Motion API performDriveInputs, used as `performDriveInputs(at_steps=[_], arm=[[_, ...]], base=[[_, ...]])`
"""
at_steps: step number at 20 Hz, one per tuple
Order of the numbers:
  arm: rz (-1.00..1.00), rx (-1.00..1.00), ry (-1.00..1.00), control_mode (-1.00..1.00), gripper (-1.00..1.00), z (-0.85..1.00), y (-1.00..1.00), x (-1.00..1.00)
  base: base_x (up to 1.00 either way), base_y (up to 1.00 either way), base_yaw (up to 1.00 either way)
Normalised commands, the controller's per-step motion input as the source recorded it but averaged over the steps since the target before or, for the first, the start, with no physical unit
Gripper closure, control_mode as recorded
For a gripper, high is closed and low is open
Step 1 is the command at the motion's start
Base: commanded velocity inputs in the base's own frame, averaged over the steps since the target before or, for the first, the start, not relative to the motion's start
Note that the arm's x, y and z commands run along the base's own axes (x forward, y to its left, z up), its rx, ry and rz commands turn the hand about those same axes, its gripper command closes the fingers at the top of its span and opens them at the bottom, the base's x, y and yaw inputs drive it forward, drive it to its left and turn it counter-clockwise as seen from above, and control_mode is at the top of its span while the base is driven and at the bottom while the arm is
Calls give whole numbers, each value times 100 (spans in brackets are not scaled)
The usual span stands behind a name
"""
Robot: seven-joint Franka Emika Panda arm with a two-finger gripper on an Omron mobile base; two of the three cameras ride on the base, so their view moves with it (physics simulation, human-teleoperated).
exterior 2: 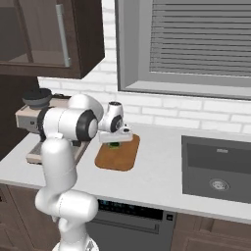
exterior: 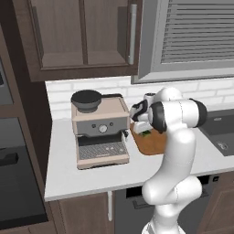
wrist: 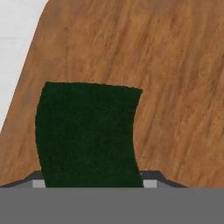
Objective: Pick up the sponge from the counter and clean the cutting board by briefly scrubbing or pressing down on the cutting board. Once finished, release the sponge.
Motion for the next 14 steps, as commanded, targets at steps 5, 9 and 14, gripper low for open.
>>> performDriveInputs(at_steps=[5,9,14], arm=[[0,0,-8,-100,100,-19,-23,-70],[2,0,-7,-100,100,-29,-18,-67],[4,4,-4,-100,100,-40,-8,-67]], base=[[0,0,0],[0,0,0],[0,0,0]])
